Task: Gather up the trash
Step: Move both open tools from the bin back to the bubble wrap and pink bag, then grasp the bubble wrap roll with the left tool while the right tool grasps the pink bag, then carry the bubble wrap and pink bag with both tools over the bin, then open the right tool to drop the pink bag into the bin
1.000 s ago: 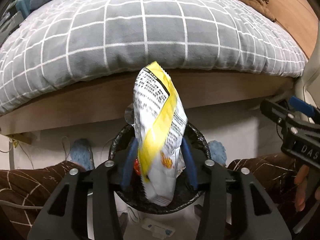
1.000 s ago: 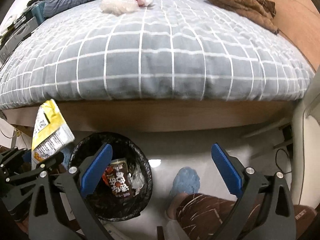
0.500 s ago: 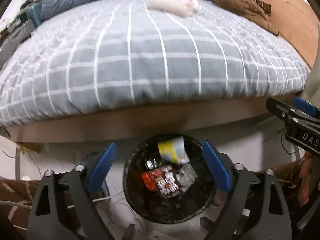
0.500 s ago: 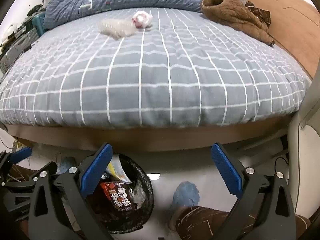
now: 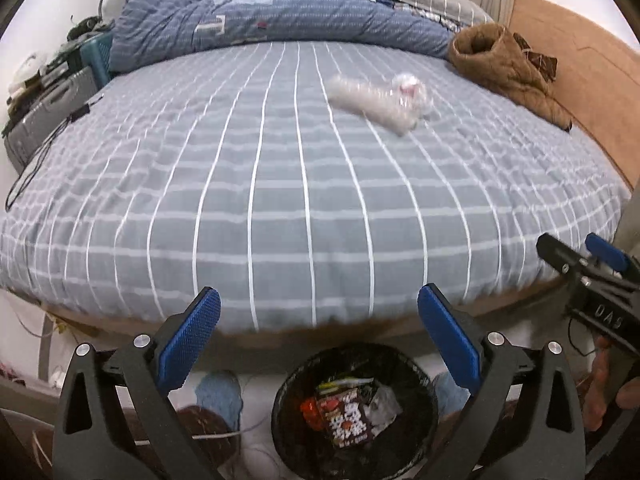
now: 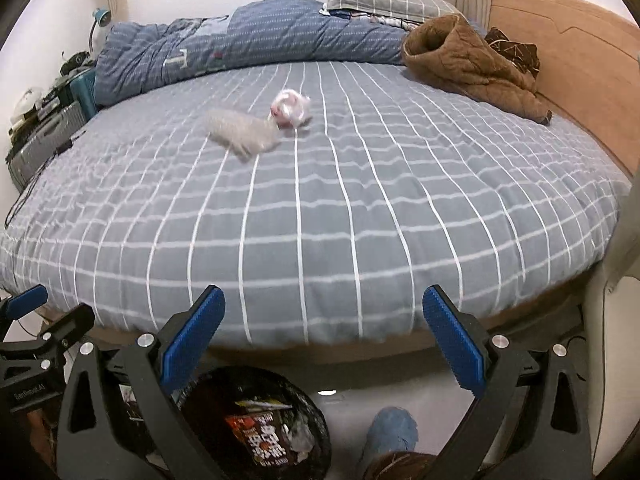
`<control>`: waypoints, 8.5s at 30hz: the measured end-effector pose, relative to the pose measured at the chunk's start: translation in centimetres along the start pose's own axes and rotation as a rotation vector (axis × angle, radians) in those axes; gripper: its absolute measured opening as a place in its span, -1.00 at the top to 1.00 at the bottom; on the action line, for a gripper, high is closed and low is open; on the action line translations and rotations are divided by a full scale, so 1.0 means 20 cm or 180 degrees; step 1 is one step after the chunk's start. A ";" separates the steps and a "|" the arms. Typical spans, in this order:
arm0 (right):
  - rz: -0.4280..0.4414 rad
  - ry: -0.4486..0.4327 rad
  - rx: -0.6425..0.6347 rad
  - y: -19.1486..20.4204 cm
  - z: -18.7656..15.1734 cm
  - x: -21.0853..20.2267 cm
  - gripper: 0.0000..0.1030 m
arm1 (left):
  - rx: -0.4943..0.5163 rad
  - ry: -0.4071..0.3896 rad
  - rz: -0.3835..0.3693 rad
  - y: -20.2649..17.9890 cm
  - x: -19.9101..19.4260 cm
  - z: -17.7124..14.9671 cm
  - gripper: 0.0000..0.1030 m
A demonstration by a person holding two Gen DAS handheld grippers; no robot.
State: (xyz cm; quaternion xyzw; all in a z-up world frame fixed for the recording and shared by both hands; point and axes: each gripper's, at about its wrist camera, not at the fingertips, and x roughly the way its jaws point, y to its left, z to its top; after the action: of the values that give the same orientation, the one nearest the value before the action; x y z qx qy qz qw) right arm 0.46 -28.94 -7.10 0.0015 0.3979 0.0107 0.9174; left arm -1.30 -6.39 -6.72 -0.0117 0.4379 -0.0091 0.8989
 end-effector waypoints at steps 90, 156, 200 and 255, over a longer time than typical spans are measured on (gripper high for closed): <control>0.0198 0.0039 -0.0263 0.22 1.00 1.10 0.47 | -0.0120 -0.0052 -0.0176 0.22 0.86 1.03 0.20; 0.0162 -0.0208 -0.0367 0.31 0.47 0.16 0.47 | 0.0021 -0.0121 -0.0151 0.11 0.21 0.46 0.22; 0.0326 -0.0047 -0.0565 0.43 -0.16 -0.33 0.47 | -0.0172 0.0021 -0.0241 0.14 -0.23 -0.17 0.23; 0.0449 0.1102 -0.0727 0.65 -0.73 0.20 0.45 | -0.0314 0.0931 -0.0055 0.31 0.28 -0.65 0.23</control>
State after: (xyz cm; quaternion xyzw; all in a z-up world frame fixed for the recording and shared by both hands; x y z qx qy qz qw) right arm -7.67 -15.92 -19.92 -0.0765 0.5447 0.1199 0.8265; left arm -8.15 -0.62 -19.32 -0.0582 0.5640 0.0030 0.8237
